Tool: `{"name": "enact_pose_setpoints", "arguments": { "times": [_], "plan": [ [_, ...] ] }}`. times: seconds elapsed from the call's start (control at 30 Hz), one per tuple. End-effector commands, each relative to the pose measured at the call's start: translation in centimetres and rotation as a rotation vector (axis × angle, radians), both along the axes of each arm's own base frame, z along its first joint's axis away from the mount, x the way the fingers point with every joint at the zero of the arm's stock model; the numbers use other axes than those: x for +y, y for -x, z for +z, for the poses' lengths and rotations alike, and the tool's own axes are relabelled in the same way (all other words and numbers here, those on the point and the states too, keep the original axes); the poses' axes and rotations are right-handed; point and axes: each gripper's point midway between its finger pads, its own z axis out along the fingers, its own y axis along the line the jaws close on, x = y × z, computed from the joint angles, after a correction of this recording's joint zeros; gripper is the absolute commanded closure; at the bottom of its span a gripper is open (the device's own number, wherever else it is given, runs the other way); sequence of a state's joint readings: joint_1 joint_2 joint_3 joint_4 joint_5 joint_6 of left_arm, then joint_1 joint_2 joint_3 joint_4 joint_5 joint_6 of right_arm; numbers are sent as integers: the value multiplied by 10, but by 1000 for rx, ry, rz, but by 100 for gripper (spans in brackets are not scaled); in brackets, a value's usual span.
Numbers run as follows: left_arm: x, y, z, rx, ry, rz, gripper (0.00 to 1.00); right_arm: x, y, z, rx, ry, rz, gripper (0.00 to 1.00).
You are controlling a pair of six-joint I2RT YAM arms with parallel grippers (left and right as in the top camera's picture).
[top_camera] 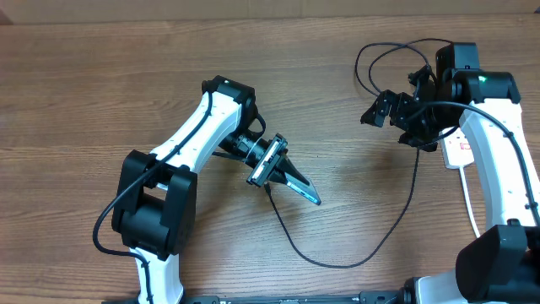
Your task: Plug charger to phone and switch on socket
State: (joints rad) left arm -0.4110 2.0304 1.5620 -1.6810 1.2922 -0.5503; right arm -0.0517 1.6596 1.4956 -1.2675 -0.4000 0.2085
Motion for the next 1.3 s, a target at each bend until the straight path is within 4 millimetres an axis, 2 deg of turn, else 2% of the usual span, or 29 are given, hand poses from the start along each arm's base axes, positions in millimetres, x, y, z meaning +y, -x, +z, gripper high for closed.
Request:
{"name": "enact_pose_setpoints", "arguments": {
  "times": [0.0,0.17,0.33,0.63,0.8,1.1,1.17,1.27],
  "plan": [
    [3,1,-1,-69,-22,-27,96,0,-2,-1,-5,9,10,0],
    [8,-4,-23,-195,-82,-83,96,0,-2,-2,-4,9,10,0],
    [12,-8,-35,-255,-119,-109,96,0,-2,-2,-4,9,10,0],
    [6,-44,-58,-514,-116,-116,96,0,-2,-1,-5,9,10,0],
    [7,-53,-66,-582,-144,-125,96,0,-2,-1,-5,9,10,0],
    [2,-56,-61,-641,-71,-135,96,0,-2,-2,-4,9,10,0],
    [-3,-59,-53,-643,-13,-111,96,0,-2,-2,-4,9,10,0],
    [-13,-68,-31,-714,173,-65,96,0,-2,-1,-5,9,10,0]
  ]
}}
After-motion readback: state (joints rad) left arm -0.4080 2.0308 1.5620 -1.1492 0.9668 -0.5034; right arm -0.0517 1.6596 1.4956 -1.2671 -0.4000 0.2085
